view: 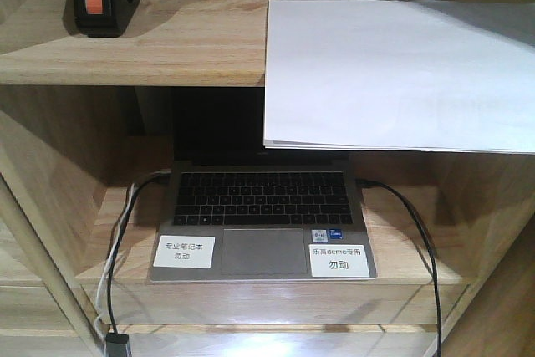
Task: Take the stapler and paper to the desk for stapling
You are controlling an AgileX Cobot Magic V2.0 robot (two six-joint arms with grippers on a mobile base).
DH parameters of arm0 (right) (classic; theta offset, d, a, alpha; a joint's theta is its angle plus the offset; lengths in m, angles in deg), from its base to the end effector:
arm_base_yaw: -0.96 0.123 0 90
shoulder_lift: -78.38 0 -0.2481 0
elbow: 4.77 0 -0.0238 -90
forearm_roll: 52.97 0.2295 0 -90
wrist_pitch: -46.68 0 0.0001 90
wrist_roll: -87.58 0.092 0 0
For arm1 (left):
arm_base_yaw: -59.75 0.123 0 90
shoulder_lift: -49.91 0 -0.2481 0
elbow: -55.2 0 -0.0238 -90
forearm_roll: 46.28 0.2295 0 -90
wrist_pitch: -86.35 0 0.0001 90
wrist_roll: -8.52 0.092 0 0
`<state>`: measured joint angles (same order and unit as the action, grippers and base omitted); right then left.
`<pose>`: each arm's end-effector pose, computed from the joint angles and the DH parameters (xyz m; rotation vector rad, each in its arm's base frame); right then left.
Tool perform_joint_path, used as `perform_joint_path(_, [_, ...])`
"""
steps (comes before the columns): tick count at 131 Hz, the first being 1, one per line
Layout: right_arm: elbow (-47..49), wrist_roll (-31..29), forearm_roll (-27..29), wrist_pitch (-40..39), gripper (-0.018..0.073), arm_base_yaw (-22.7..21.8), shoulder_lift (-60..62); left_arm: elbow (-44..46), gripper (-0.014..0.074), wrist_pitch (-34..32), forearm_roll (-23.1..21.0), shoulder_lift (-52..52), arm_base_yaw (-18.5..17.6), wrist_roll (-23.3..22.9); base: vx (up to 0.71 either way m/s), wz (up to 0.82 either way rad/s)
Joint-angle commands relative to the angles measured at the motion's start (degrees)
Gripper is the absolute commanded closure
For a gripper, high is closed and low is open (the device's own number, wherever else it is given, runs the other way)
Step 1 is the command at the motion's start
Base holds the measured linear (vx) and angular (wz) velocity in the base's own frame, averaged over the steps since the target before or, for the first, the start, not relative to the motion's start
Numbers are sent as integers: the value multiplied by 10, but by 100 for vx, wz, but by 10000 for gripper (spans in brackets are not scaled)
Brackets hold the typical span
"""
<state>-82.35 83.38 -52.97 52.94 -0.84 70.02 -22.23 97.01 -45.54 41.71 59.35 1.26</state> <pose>0.0737 -0.0023 0.1954 -0.0337 1.6094 -0.0811 0.0729 -0.0003 0.1894 -0.0917 1.6788 -0.0891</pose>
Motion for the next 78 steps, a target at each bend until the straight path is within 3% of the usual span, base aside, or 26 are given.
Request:
perform_joint_path(1, [-3, -5, -7, -40, 566, -3, 5, -6, 603, -42, -4, 9, 0, -1, 0, 0])
perform_joint_path(78, [-3, -5, -7, -40, 566, -3, 5, -6, 603, -42, -4, 9, 0, -1, 0, 0])
